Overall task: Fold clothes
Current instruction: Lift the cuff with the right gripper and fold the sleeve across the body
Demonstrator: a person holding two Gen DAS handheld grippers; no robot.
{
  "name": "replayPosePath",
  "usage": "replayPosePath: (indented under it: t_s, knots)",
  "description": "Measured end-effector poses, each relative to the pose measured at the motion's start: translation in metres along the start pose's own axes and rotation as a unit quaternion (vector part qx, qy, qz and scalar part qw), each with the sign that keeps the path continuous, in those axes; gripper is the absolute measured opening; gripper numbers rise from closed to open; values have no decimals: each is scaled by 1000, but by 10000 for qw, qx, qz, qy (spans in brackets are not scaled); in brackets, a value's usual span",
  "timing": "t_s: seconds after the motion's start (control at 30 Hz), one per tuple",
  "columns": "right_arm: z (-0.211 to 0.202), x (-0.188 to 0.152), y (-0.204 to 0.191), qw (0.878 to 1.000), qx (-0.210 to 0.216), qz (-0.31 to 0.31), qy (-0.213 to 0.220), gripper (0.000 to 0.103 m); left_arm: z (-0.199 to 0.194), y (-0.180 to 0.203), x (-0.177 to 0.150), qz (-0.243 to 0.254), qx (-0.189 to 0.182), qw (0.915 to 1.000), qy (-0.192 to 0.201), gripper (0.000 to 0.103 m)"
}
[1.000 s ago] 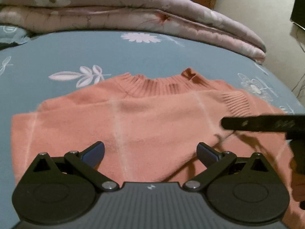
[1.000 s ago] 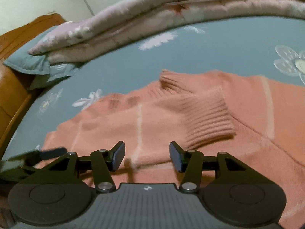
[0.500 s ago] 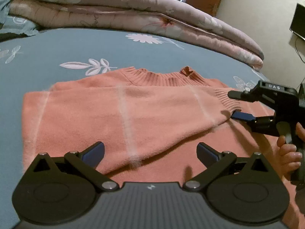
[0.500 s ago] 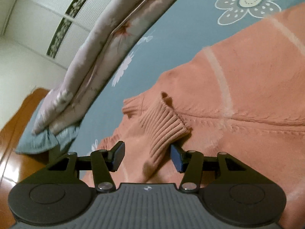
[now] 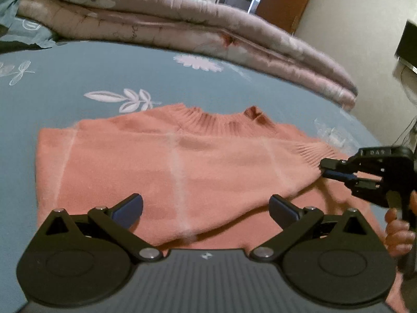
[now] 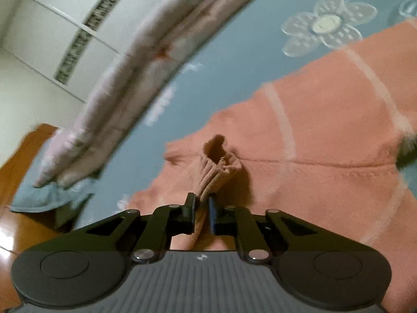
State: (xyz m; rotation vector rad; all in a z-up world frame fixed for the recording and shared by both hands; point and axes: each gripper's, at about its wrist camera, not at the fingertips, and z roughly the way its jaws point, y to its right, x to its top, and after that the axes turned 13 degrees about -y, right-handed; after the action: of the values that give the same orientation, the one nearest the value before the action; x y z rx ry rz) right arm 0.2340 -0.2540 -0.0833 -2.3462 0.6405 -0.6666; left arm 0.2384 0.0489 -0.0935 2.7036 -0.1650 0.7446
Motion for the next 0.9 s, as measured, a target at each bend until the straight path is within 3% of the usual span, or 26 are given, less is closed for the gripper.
replayPosePath:
  t_s: [0.07, 0.13, 0.23, 0.33, 0.4, 0.47, 0.57, 0.7, 0.9]
  knots:
    - [8, 0, 9, 9996, 60, 205, -194, 24, 1, -3, -3, -1, -38, 10000, 81, 102]
    - [7, -4, 11, 9996, 131, 204, -118, 24, 1, -2, -4, 31, -17, 10000, 72, 102]
    - [5, -8, 9, 9998, 105, 130, -51, 11, -3, -1, -2, -20, -10, 10000, 78, 102]
    - [-7, -13, -3, 9999, -23, -143, 1, 11, -7, -8, -2, -175, -21, 9998, 105, 102]
    - [-7, -13, -4, 9992, -288, -290, -36, 18, -3, -13, -2, -171, -63, 9998, 11, 102]
    - [-5, -8, 1, 9989, -399, -216, -101, 19, -8, -10, 0, -173, -61, 9998, 29, 102]
    - [-18, -9, -8, 9979, -536, -321, 149, 20, -22, -3, 0, 80, 102, 9993, 345, 102]
    - [-22, -16, -34, 9920, -619, -1056, 323, 52, -4, -9, 5, 32, 285, 9996, -20, 102]
    - [4, -10, -22, 9920, -773, -969, -227, 52, 8, 7, 6, 437, 794, 9955, -278, 102]
